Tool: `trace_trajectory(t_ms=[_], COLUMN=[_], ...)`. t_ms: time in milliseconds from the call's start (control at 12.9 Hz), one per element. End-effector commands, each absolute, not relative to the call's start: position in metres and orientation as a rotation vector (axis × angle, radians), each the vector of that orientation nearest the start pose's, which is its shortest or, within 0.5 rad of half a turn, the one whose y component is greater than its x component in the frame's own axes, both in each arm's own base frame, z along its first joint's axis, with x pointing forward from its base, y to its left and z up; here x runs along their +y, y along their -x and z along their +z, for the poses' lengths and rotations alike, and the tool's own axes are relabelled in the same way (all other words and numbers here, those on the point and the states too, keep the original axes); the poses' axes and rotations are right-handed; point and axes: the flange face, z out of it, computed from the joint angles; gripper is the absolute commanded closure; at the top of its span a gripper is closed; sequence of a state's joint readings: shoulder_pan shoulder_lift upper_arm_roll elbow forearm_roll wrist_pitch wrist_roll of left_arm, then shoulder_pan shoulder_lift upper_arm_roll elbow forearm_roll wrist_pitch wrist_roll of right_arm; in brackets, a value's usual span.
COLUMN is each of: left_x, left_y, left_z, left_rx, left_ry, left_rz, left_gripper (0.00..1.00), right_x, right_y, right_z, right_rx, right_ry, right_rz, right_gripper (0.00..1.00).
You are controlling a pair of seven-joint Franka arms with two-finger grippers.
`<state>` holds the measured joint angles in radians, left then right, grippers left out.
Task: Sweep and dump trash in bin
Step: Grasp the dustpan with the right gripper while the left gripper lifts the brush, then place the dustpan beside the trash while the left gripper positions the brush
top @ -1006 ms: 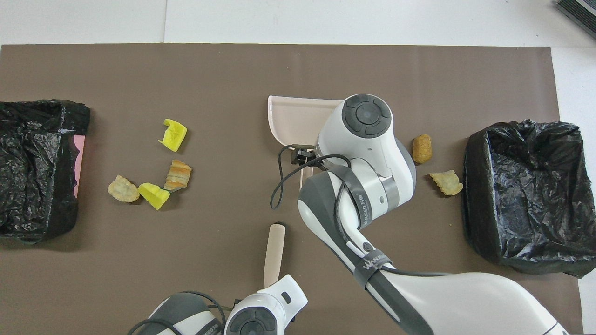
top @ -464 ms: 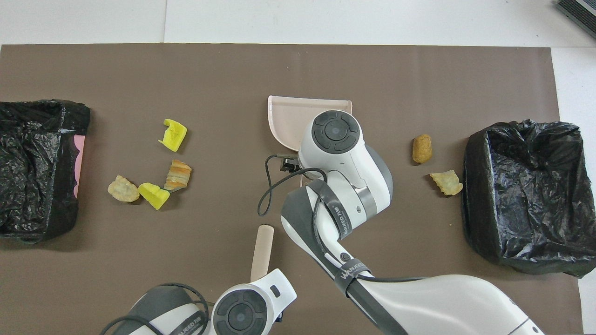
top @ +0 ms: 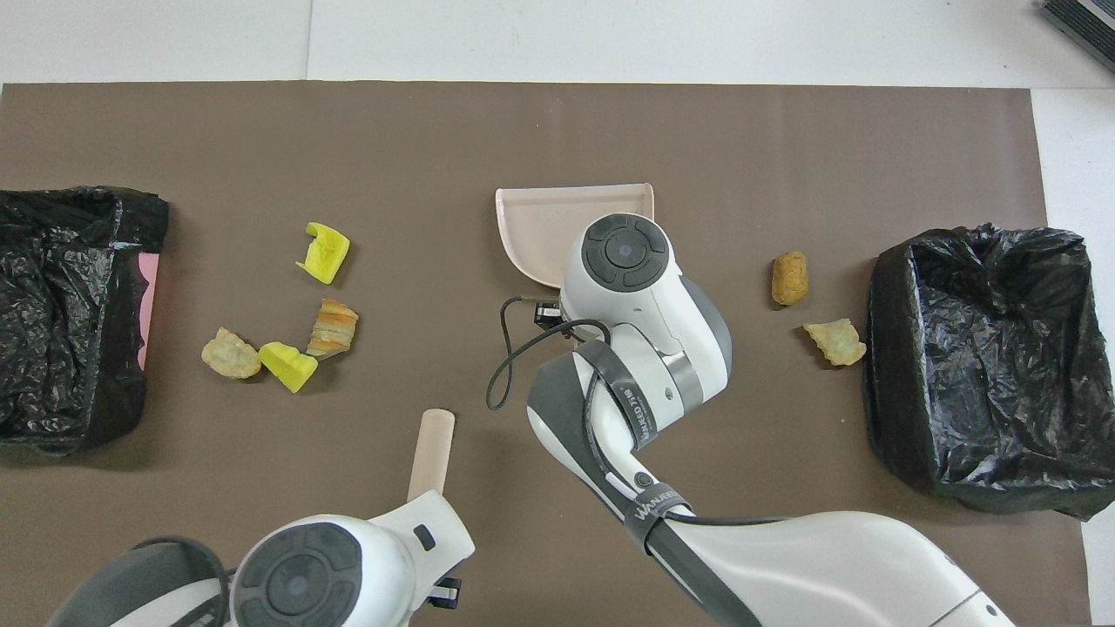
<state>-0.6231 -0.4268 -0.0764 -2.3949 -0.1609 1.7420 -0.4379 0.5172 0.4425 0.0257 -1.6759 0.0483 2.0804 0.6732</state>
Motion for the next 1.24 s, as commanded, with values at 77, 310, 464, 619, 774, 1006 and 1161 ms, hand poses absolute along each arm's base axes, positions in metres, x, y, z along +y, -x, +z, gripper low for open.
trace_trajectory(t_ms=[77, 310, 464, 619, 774, 1006, 1161], left_x=[-0.22, -0.172, -0.136, -0.09, -0.055, -0.001, 0.013], left_y=[-0.332, -0.373, -0.393, -0.408, -0.42, -0.439, -0.452], left_z=[0.484, 0.486, 0.484, 0.482, 0.48, 0.47, 0.448], left_rx=[0.162, -0.05, -0.043, -0.038, -0.049, -0.195, -0.23], left_ry=[3.122, 3.127, 3.113, 3.106, 3.108, 3.105, 3.105], left_rz=[0.402, 0.373, 0.338, 0.335, 0.299, 0.229, 0.237], left_gripper=[1.0, 1.0, 1.0, 1.0, 1.0, 1.0, 1.0], right_x=[0.34, 0.334, 0.333, 0.33, 0.331, 0.323, 0.321], right_y=[-0.57, -0.574, -0.573, -0.57, -0.565, -0.559, -0.554], right_z=[0.351, 0.371, 0.383, 0.404, 0.412, 0.42, 0.424], right_rx=[0.202, 0.192, 0.135, 0.12, 0.021, -0.282, -0.559], right_ry=[3.157, 3.142, 3.123, 3.114, 3.122, 3.128, 3.096], right_rz=[0.043, -0.001, -0.01, -0.035, -0.018, 0.035, 0.078], right_gripper=[1.0, 1.0, 1.0, 1.0, 1.0, 1.0, 1.0])
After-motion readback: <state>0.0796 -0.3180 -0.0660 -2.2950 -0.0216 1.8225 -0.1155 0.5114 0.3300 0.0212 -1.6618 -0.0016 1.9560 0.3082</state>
